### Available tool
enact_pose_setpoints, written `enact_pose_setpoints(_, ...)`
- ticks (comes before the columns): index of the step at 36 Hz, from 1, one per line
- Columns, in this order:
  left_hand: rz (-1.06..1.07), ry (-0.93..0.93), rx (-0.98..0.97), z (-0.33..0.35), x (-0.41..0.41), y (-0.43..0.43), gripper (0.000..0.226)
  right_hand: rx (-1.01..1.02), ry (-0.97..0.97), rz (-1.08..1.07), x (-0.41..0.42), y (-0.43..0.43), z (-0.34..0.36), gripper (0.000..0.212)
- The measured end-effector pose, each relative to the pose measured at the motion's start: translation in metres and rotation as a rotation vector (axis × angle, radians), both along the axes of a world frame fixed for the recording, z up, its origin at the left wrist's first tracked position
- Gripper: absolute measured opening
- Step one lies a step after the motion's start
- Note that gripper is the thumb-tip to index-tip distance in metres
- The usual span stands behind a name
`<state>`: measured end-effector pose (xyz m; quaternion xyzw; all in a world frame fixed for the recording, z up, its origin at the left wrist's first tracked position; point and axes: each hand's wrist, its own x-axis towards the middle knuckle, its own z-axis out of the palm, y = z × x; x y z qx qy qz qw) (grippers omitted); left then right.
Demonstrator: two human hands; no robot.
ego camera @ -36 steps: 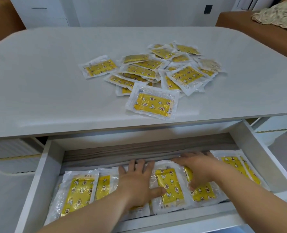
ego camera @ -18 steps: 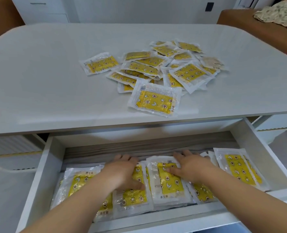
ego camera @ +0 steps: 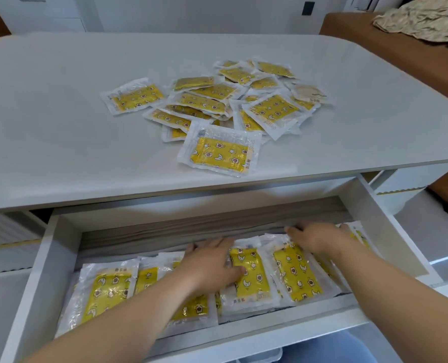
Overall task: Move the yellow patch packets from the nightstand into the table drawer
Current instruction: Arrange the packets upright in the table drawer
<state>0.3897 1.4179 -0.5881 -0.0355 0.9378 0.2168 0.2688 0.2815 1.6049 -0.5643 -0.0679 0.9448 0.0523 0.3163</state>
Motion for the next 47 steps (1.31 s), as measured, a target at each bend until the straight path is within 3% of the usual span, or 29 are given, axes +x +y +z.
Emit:
enact_pose_setpoints(4,-0.034,0.042,0.003,-0.003,0.003,0.005,0.061,-0.009,0.031,0.039,0.001,0.002,0.003,0.055)
enact_pose_setpoints(9,-0.023,0.033,-0.004,0.001,-0.004,0.01,0.059,-0.254,-0.163,0.02,-0.001,0.003,0.0,0.06)
enact_pose_setpoints(19,0.003,0.047,0.01,0.0,0.0,0.007,0.059,-0.059,-0.014,0.099,0.001,0.0,0.008,0.057)
enact_pose_setpoints(24,-0.008,0.068,0.005,-0.001,-0.001,0.006,0.058,0.031,0.067,0.155,0.0,-0.003,0.005,0.037)
enact_pose_setpoints(28,-0.032,0.054,-0.014,-0.001,-0.002,0.007,0.065,-0.099,0.095,0.299,0.004,-0.012,0.002,0.048)
enact_pose_setpoints(34,-0.037,0.034,-0.038,0.0,-0.003,0.005,0.07,-0.106,-0.165,0.308,0.015,-0.02,0.01,0.05)
enact_pose_setpoints(40,-0.131,0.042,-0.128,-0.006,0.0,0.007,0.066,-0.122,-0.142,0.275,0.014,-0.022,0.008,0.054)
enact_pose_setpoints(47,-0.076,0.1,-0.109,0.001,0.0,0.003,0.065,-0.241,-0.027,0.268,0.019,-0.026,0.008,0.061)
